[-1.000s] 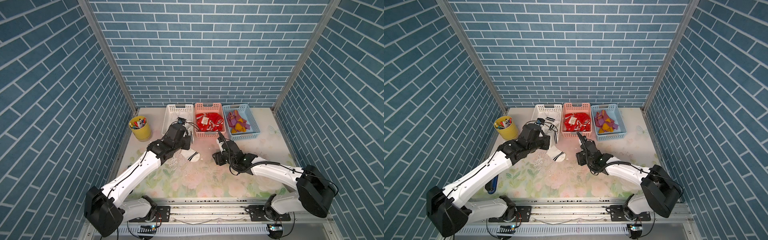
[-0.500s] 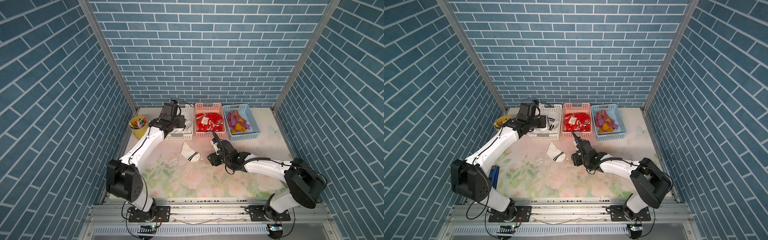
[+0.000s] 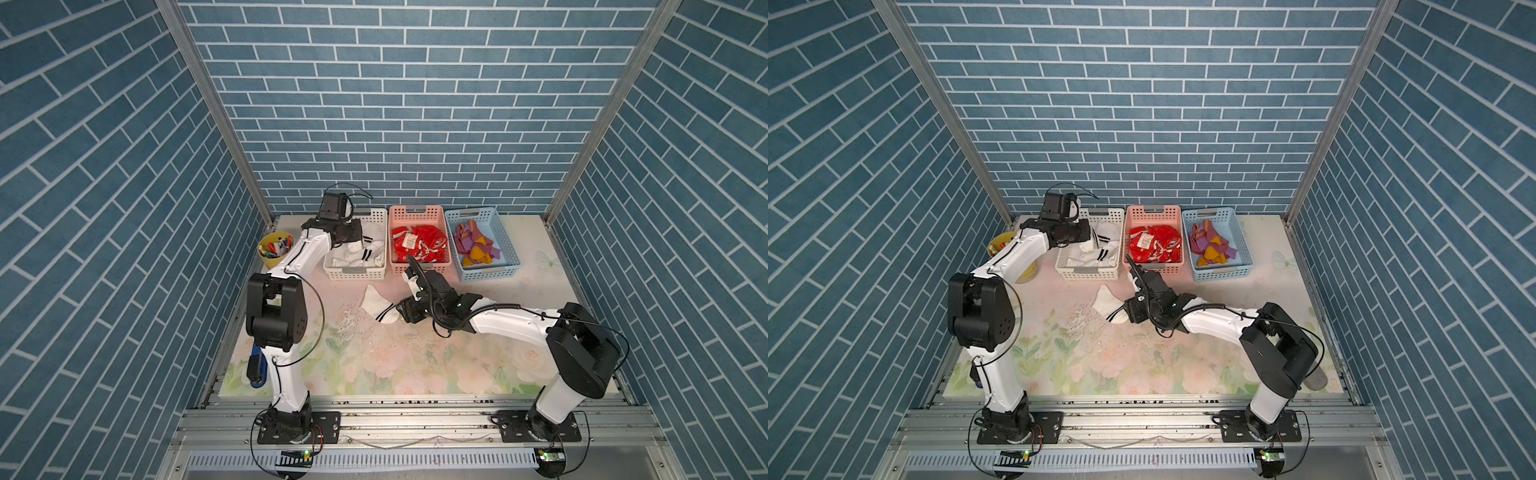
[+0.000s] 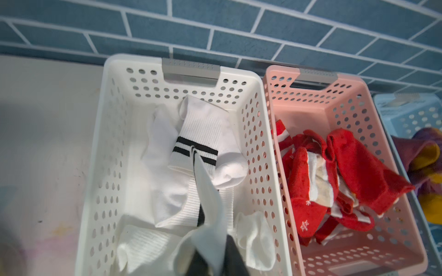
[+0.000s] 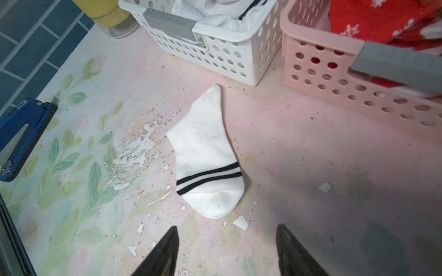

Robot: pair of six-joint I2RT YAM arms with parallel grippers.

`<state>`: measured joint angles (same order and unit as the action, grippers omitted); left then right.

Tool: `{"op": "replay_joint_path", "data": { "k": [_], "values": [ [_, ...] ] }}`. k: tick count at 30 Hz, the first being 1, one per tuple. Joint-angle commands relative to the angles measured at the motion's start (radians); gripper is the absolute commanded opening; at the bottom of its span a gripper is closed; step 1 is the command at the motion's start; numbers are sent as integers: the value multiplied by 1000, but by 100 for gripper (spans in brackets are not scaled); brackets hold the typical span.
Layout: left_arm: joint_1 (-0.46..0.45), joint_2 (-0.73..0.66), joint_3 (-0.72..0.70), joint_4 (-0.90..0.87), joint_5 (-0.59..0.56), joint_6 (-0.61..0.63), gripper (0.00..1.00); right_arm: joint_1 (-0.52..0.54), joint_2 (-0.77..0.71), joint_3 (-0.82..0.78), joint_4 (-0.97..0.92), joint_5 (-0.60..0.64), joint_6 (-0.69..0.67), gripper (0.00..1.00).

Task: Sort the socks into the basket by color
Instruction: Place the sock in the bin, then pick up the sock at the center of the board.

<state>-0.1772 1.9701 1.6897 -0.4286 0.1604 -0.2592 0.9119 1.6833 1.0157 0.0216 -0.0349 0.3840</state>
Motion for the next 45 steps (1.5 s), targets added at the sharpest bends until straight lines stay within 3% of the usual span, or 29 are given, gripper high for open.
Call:
{"op": "replay_joint_path", "data": {
  "k": [1, 7, 12, 24, 29, 33, 36, 45],
  "values": [
    [20, 33, 42, -18, 33, -4, 40, 12, 38, 43, -17, -13, -28, 65],
    [30, -5, -25, -11, -5, 0, 43, 19, 90, 93, -24, -24, -37, 65],
    [30, -122, -119, -2, -33, -7, 45, 25, 122, 129, -27, -31, -42, 65],
    [27, -611, -597, 78, -100, -112, 49, 39, 204, 179, -26, -39, -59, 67],
    [13, -836, -802, 125, -78, -160, 51, 45, 242, 212, -41, -40, -68, 67],
    [-18, -1008, -928, 150, -41, -180, 54, 51, 266, 236, -51, -39, -78, 67],
    [-61, -1097, -954, 82, -75, -178, 54, 52, 287, 255, -57, -38, -83, 67],
    [-206, -1272, -1075, 55, -143, -154, 55, 57, 350, 340, -110, -16, -111, 67]
  ]
}}
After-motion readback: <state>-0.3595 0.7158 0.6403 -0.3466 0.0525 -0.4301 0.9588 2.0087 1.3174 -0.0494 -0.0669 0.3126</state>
